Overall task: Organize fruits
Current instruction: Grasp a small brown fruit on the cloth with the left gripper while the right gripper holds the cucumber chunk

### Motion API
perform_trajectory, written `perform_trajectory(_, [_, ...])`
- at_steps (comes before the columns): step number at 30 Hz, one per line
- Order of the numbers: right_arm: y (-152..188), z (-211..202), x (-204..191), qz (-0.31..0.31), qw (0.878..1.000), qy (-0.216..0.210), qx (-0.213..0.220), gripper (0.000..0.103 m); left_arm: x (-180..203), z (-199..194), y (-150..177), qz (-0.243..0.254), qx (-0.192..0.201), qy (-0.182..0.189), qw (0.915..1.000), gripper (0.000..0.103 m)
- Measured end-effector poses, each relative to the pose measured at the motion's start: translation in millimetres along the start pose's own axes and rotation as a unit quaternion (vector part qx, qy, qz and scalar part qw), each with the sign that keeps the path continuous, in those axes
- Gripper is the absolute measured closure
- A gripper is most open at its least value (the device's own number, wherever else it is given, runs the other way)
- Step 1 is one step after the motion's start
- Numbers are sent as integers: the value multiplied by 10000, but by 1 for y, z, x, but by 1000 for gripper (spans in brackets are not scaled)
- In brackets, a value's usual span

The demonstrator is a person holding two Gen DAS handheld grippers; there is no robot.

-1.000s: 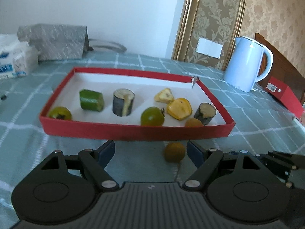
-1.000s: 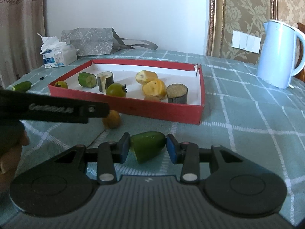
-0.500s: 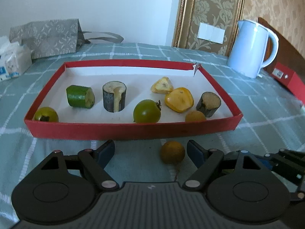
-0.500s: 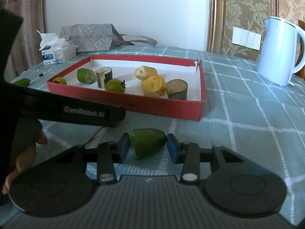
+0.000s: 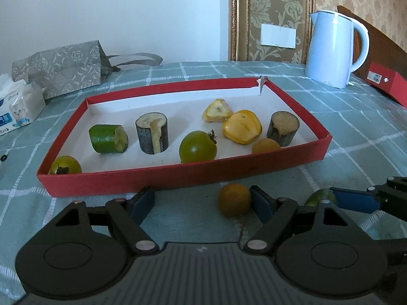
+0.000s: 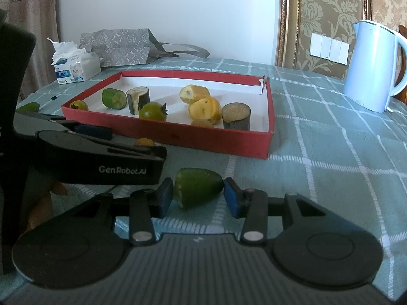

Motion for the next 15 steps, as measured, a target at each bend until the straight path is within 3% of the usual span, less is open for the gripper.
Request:
perform_trajectory(5, [0,1,0,-9,10000,-2,-4,60,2,-2,1,70,22,48,10000,33])
perform_trajectory(15, [-1,0,0,-15,10000,2,-8,59,3,-8,4,153,100,104,9998,68])
Point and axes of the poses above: each gripper's, at about its wrist camera, not at the fingertips, and z roughly the way its jaws point, x to its right, y to its underside, the point moved 3 cm from there along z, roughly the way its jaws point, and after that the axes turned 12 degrees about y, right-handed, at the moved point
